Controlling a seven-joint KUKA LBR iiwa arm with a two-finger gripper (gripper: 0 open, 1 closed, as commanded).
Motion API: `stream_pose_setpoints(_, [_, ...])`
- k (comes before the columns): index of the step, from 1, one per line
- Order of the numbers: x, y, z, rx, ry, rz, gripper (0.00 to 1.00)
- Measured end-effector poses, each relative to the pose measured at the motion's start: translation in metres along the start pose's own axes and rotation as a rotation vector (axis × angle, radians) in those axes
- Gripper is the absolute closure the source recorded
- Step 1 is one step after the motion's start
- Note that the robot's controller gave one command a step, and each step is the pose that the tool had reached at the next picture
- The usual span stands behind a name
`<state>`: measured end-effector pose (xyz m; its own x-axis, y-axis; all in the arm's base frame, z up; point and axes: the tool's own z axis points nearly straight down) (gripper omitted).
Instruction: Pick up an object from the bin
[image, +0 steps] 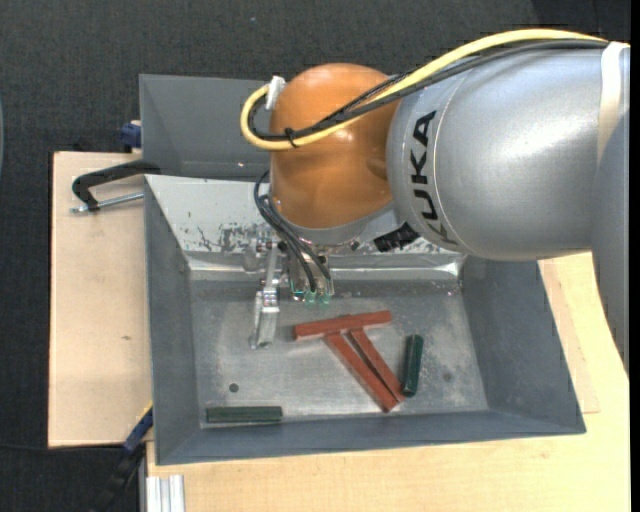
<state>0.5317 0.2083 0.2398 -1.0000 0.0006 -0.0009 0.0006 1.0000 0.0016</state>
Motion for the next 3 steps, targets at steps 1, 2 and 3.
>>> stream_pose_setpoints(1, [-0.004,-0.053,0.028,-0.001,-0.002,-0.015,0.00])
stream_pose_setpoints(2, [-0.010,-0.075,0.075,0.003,-0.002,0.016,0.00])
stream_pose_setpoints(3, [0.015,-0.111,0.110,-0.002,-0.001,0.050,0.00])
